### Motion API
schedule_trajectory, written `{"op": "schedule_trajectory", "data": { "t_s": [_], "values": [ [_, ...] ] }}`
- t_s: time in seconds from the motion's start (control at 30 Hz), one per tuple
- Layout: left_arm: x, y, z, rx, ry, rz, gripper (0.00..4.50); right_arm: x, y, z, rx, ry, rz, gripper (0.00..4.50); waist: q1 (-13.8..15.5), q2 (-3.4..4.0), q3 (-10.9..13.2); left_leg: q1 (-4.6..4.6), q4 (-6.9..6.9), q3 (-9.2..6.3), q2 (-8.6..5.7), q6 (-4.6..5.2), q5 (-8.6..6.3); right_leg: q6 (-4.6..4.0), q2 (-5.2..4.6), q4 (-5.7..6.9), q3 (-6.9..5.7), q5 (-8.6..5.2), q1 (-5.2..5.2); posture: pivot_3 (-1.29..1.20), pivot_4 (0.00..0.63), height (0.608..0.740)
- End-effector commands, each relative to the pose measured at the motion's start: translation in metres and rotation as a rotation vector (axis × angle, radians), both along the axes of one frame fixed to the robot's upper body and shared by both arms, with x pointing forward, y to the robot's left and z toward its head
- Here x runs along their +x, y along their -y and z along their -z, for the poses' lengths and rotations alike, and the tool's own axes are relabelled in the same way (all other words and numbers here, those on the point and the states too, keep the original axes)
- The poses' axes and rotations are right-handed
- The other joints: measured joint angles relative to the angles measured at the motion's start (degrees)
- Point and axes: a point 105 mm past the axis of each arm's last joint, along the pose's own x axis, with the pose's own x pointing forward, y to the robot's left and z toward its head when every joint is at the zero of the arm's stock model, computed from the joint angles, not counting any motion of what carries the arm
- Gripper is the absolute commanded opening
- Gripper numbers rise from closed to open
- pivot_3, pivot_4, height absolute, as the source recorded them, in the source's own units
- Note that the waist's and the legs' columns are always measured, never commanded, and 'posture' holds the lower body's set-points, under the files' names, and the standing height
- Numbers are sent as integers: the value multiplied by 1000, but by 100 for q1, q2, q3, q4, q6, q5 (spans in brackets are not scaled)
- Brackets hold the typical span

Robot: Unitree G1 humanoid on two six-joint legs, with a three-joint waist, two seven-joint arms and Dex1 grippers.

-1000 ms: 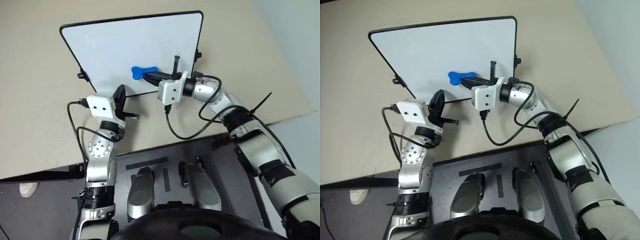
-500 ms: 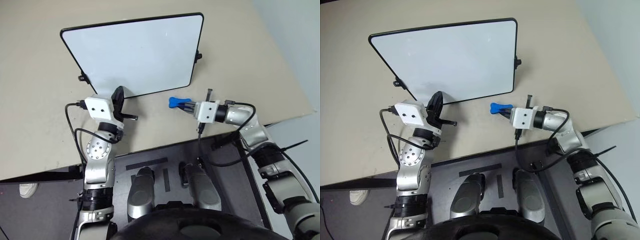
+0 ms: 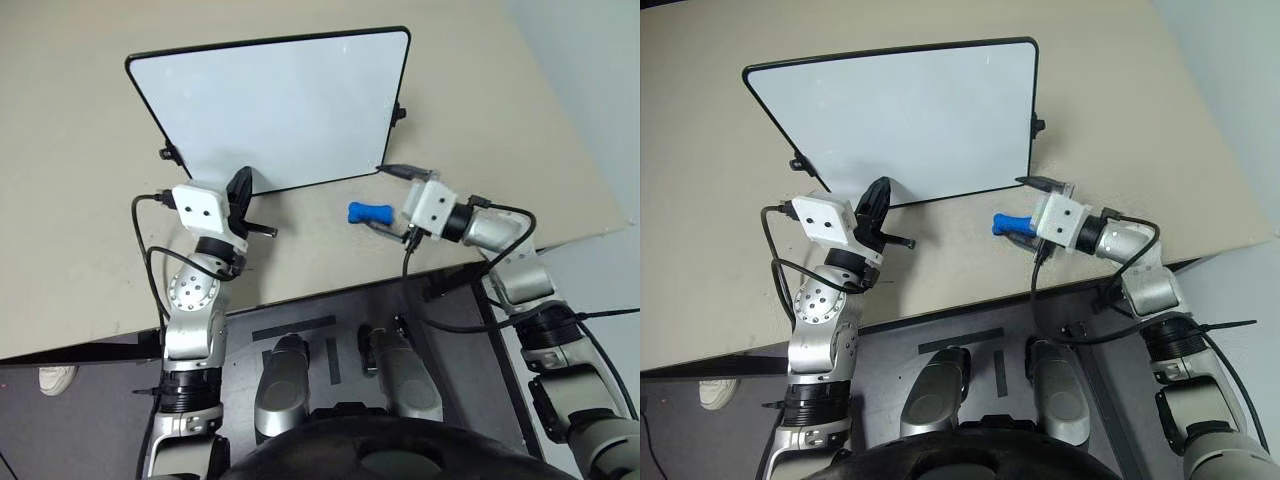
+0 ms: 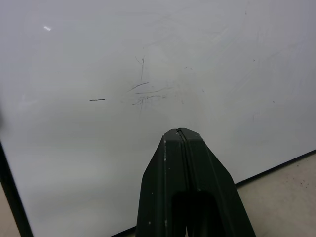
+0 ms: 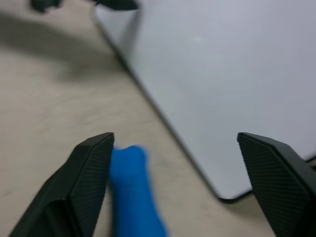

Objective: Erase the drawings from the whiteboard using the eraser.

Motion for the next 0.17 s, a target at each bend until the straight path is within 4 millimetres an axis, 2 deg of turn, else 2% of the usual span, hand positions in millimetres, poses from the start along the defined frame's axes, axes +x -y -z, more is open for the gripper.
{"op": "schedule_trajectory", "data": {
  "t_s": [0.03,0.17],
  "values": [
    [-5,-4,-8,8,23,2,0,-2,6,-11,74,11,51,4191,-1,0,0,0,0,0,0,2,-1,1,0,-2,0,-1,1,0,150,740],
    [-2,0,-12,13,27,19,0,-4,10,-13,122,-13,88,4191,3,0,0,-1,0,-1,-2,2,-2,3,0,-2,0,-1,0,0,150,740]
  ]
}}
